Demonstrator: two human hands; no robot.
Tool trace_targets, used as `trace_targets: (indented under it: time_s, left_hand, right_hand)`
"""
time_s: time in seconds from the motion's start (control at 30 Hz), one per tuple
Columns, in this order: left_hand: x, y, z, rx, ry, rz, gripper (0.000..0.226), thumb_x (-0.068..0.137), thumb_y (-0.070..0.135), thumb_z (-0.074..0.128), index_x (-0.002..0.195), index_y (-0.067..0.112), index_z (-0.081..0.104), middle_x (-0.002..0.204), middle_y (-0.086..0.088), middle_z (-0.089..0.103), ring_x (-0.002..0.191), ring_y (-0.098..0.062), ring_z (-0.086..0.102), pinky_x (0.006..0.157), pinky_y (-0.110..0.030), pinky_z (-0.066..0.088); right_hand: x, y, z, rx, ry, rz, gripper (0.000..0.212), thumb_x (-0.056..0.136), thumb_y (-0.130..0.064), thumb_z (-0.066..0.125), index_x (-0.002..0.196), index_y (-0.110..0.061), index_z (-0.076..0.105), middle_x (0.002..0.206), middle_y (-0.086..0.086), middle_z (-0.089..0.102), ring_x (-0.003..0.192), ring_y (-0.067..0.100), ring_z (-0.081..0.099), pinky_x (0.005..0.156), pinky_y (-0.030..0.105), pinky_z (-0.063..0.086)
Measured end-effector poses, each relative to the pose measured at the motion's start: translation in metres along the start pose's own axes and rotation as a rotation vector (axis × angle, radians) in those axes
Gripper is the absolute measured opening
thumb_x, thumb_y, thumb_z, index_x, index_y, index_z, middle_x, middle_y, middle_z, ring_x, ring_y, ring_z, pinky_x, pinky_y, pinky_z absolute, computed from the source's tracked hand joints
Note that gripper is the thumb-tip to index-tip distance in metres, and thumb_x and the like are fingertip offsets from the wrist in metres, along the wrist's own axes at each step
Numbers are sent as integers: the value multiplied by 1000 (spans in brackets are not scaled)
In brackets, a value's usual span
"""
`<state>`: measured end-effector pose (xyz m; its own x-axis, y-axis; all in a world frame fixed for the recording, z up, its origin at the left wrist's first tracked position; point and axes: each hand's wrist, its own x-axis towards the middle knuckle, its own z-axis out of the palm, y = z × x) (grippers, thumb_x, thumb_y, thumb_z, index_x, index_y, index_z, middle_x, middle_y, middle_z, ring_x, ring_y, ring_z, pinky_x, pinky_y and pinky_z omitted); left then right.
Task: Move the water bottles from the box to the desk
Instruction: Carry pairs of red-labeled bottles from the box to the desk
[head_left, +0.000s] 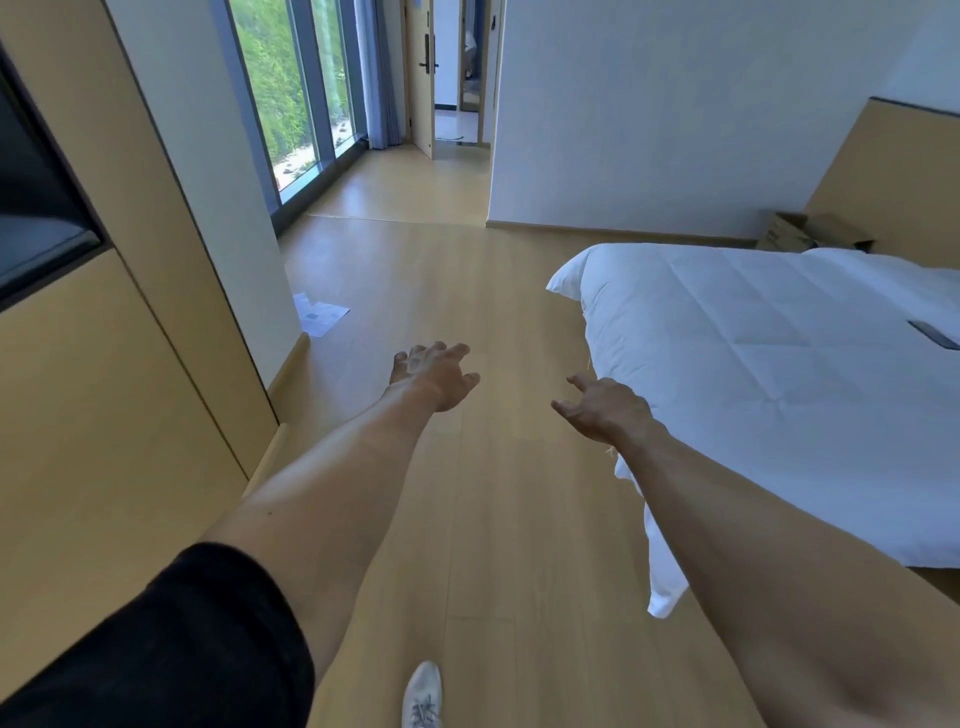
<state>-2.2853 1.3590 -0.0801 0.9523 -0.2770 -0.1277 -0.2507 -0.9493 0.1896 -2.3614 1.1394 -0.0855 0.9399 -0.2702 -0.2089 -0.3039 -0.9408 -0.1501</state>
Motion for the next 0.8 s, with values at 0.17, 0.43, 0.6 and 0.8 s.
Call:
trace_targets:
  time_s: [0.17, 0.43, 0.6, 0.8]
  left_hand:
    - [110, -22, -25, -23, -36, 9, 56, 102, 54, 42, 153, 34, 33, 156, -3, 38, 143, -29, 34, 117, -44, 24]
    - [247, -28, -54, 5, -30, 72, 59, 101, 53, 45, 154, 33, 32, 156, -3, 39, 143, -30, 35, 118, -46, 25]
    - [326, -29, -51, 40, -55, 55, 60, 100, 54, 46, 154, 34, 31, 156, -2, 39, 142, -29, 37, 116, -46, 27]
    - [437, -18, -55, 75, -30, 35, 60, 99, 55, 46, 154, 35, 31, 155, -2, 40, 141, -30, 38, 115, -45, 27]
  right_hand:
    - [93, -24, -30, 3, -2, 67, 63, 98, -61, 38, 153, -32, 32, 152, 7, 43, 138, 28, 42, 108, 43, 36]
    - [220, -49, -65, 22, 21, 78, 61, 98, -60, 39, 153, -33, 32, 149, 5, 47, 135, 28, 44, 104, 41, 40]
    - [301, -47, -67, 32, 2, 66, 62, 99, -60, 37, 154, -32, 30, 150, 6, 44, 137, 27, 43, 105, 41, 39]
    - [421, -28, -76, 72, 7, 50, 62, 98, -60, 38, 153, -31, 32, 150, 4, 45, 136, 27, 44, 103, 42, 39]
